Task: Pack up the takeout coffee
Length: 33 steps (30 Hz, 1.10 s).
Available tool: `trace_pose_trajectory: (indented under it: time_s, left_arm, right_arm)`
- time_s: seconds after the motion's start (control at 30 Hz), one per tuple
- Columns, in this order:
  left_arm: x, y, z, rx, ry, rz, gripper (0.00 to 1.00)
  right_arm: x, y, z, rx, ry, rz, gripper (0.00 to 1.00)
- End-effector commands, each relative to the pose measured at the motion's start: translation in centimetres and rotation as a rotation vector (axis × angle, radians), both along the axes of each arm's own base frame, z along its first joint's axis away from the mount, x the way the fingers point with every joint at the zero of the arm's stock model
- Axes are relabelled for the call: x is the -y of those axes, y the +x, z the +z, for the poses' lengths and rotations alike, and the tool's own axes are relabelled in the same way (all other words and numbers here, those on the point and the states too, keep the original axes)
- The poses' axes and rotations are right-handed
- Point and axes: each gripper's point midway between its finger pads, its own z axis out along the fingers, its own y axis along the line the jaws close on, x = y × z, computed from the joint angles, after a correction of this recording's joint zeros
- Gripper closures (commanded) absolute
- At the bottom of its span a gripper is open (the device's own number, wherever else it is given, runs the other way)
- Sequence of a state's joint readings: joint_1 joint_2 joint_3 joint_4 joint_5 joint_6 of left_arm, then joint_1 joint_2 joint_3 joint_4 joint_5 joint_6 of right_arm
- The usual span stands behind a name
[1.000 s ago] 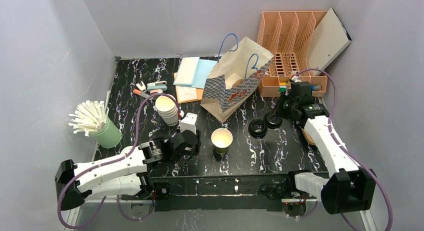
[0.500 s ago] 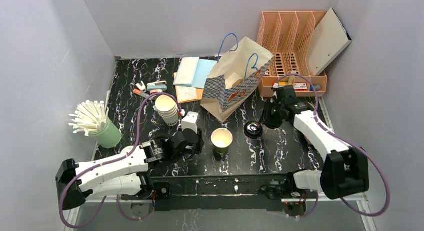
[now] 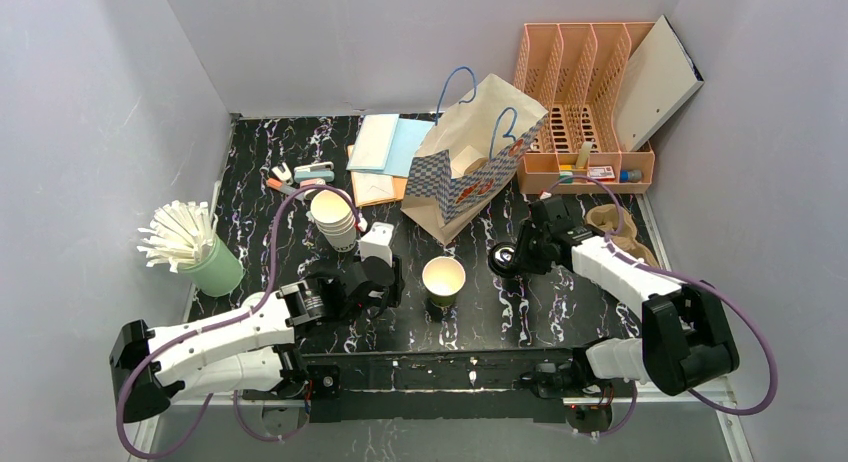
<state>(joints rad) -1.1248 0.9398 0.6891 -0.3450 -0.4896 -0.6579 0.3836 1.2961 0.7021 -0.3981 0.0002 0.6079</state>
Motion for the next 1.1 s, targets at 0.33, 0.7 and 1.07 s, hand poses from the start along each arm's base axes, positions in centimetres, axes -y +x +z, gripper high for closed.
trace_pose_trajectory:
  time_s: [0.33,0.7,1.07]
  left_arm:
    - [-0.6,0.9,0.9,0.035,0.026,0.028,0.65]
    - [-1.0,1.0,1.2,0.041,0.042,0.031,0.65]
    - [-0.6,0.9,2.4,0.048,0.010,0.018,0.65]
  right_arm:
    - [1.7,3.1,-0.4,0.076,-0.095,-0.193,0.66]
    - [1.4,3.1,1.6,0.090,-0.085,-0.152,0.84]
    - [-0.9,-0.2,9.4,0.178,0.034,0.169,0.93]
